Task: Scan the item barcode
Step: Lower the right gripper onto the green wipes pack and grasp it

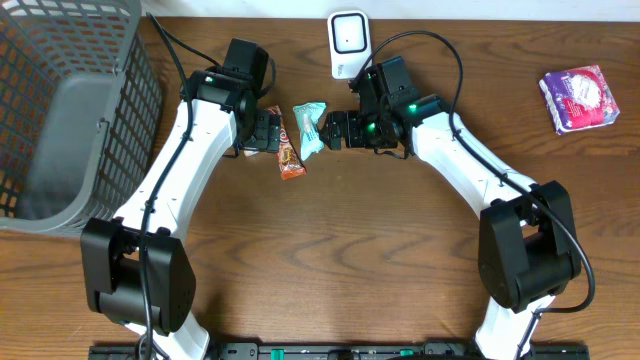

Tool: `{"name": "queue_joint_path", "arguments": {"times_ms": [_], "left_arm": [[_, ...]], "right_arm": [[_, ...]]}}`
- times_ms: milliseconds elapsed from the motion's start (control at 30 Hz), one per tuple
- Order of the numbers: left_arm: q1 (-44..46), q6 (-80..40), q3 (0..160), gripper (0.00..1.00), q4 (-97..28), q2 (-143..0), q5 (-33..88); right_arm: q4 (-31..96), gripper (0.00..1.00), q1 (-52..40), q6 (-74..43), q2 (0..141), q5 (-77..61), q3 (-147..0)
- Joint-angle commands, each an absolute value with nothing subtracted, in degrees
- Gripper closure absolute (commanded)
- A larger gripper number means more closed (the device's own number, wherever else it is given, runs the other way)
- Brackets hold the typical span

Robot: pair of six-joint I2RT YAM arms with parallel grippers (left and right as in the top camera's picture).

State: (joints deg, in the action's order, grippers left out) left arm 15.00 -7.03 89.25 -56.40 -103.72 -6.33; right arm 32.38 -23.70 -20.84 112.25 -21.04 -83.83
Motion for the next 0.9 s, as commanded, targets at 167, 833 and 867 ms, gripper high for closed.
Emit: {"name": "queue_joint_path", "arguments": {"times_ms": [167,833,867], "left_arm": [[14.85,-6.66,89.21,0.02,-56.53,-103.96,-6.31],[14.85,-6.66,89.21,0.02,-56.53,-103.96,-6.31],[14.85,-6.68,89.21,0.02,-56.53,-103.96,-6.31]], "right_arm": [[28.21,0.01,-24.29,-23.94,112.64,-21.5,-83.61],[14.66,0.15,-24.82,-25.04,119.17,-22.2,-83.61],[14.41,0.21,-24.82,-25.04,119.24,-22.76,-83.61]]}}
